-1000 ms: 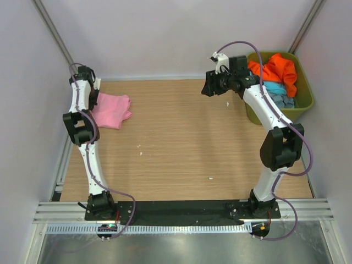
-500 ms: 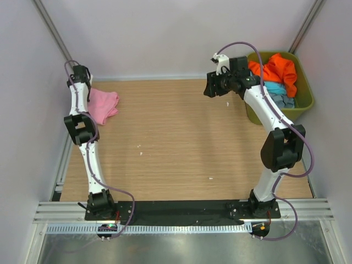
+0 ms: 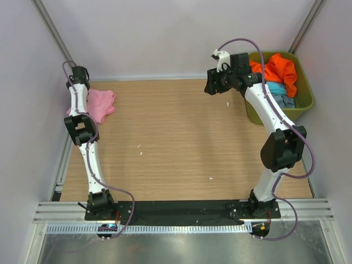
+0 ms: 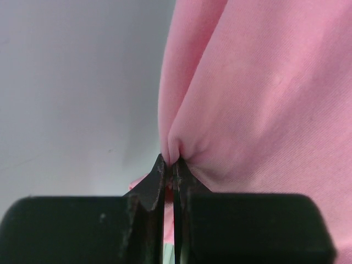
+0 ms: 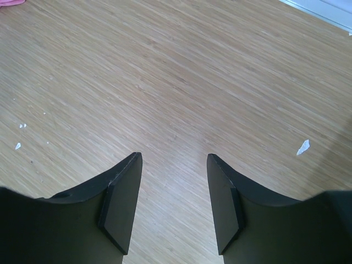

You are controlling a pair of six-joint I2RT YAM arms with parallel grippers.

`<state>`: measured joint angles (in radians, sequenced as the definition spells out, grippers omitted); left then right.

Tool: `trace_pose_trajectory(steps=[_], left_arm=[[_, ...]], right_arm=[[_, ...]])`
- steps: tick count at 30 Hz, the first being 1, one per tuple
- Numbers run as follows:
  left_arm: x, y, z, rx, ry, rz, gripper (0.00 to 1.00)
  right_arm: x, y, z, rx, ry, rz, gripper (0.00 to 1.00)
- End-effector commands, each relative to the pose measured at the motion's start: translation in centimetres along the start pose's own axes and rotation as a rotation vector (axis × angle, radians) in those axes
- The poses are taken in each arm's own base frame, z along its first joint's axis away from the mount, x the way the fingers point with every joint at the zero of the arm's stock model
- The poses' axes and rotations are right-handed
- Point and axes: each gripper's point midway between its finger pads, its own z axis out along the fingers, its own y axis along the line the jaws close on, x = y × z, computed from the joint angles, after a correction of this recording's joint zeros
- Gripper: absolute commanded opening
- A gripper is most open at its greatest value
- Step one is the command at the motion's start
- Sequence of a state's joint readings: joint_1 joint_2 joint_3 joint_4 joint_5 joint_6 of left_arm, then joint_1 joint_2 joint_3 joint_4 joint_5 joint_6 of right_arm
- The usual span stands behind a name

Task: Fold and stack the t-shirts
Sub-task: Neatly place the folded tshirt to the corner

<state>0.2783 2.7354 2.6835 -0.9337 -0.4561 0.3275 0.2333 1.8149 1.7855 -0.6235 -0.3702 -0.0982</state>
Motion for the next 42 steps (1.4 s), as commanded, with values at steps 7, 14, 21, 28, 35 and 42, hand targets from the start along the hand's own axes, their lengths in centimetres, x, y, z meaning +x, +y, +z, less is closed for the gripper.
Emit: trace_pose_trajectory(steps=[7,14,21,28,35,42], left_arm=[[-0.3,3.7,-1.0,-0.064,-0.018,-0.091,0.0],[0.2,3.9,-1.3,-0.07,-0.001,-0.091,0.0],[0.7,4.4,-1.9,-0.083,0.018,-0.079,0.0],[0.6,5.1,-2.4,-0.116,0.019,-0.075,0.0],[-0.6,6.2,-4.1,-0.122,-0.024,-0.1,0.0],[-4.6,8.1,-10.3,-0.16,-0.174,-0.16,0.94]], right_arm=[[-2.4,0.9,-0.6,0.009,-0.063,-0.03,0.57],[-2.4,1.2,-0.9,0.013,-0.068,-0.048,0.57],[-2.2,1.3,-1.0,0.005,-0.068,-0.047,0.57],[-1.8,1.4,-0.8,-0.006,-0.065,-0.048,0.57],[-1.3,1.5,-0.8,-0.011,-0.058,-0.045,0.57],[-1.4,1.6,-1.2,-0.011,-0.062,-0.05,0.57]])
